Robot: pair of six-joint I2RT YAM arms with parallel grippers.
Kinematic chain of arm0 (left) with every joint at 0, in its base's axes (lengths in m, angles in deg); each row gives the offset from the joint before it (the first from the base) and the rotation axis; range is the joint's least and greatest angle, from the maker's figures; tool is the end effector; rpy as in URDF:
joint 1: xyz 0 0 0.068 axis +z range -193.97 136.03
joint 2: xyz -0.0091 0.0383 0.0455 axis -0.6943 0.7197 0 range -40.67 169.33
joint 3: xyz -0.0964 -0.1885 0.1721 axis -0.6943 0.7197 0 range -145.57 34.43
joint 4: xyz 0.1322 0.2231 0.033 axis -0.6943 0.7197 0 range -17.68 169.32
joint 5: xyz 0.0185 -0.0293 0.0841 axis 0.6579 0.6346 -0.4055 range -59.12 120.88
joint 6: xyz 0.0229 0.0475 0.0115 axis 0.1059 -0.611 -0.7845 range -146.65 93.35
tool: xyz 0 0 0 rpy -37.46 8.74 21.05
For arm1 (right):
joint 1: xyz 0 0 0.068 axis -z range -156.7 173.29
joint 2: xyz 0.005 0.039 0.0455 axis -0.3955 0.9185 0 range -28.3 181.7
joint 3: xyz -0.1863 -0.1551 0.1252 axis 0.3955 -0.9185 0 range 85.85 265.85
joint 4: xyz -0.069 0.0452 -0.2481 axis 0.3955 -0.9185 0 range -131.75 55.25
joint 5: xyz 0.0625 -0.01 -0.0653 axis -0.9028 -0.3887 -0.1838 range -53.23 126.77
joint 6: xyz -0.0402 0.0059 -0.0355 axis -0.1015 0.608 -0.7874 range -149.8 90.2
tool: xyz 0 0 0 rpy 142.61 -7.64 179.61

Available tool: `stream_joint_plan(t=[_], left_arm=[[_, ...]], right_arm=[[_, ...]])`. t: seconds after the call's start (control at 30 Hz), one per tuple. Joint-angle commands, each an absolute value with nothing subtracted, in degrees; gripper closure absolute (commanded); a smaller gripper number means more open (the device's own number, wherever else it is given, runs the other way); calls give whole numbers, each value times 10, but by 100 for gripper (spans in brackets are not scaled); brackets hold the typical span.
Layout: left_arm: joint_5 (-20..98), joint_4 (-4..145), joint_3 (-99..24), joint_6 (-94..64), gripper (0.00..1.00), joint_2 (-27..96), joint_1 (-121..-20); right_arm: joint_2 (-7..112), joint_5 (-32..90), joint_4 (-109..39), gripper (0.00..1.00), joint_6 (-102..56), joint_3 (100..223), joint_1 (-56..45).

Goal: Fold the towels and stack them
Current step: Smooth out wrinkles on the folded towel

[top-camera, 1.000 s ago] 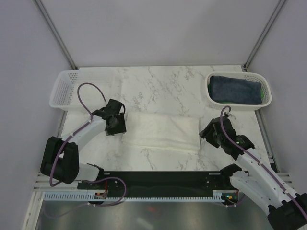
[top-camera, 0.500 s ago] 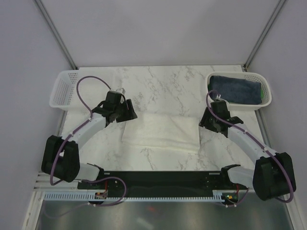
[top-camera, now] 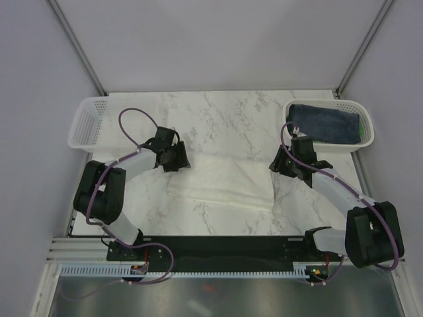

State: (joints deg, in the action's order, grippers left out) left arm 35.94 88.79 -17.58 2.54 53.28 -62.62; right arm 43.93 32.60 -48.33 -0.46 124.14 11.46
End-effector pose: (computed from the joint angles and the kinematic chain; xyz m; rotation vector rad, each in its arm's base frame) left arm 0.3002 -0.1046 0.1645 -0.2099 2.6347 -0.4099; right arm 0.2443 0.0538 0.1971 0.3373 2.4168 0.4165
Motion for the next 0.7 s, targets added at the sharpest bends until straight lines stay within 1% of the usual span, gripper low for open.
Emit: stream_joint_plan(t=[0.0,0.03,0.13,0.2,0.3,0.37,0.5,0.53,0.63,0.67], left_arm=[[317,890,-168,46,37,564,-621],[315,890,-166,48,37,562,-621],[311,890,-156,50,37,550,-621],[291,889,-150,52,37,543,-621],[291,888,-144,59,37,540,-621],[294,888,-142,64,37,539,-621],[288,888,-132,71,37,536,-621],[284,886,-127,80,36,533,-622],[266,886,-115,93,36,522,-621],[249,888,-111,96,36,518,-621]], right_arm=[[430,328,-489,48,-11,1261,117],[420,333,-492,43,-4,1265,117],[409,321,-505,39,-1,1272,118],[427,313,-505,39,6,1266,117],[443,293,-469,41,13,1240,117],[451,287,-443,45,13,1225,117],[484,298,-421,50,-2,1233,117],[491,304,-417,59,-4,1237,117],[527,327,-405,100,-29,1260,119],[534,338,-408,100,-36,1267,118]])
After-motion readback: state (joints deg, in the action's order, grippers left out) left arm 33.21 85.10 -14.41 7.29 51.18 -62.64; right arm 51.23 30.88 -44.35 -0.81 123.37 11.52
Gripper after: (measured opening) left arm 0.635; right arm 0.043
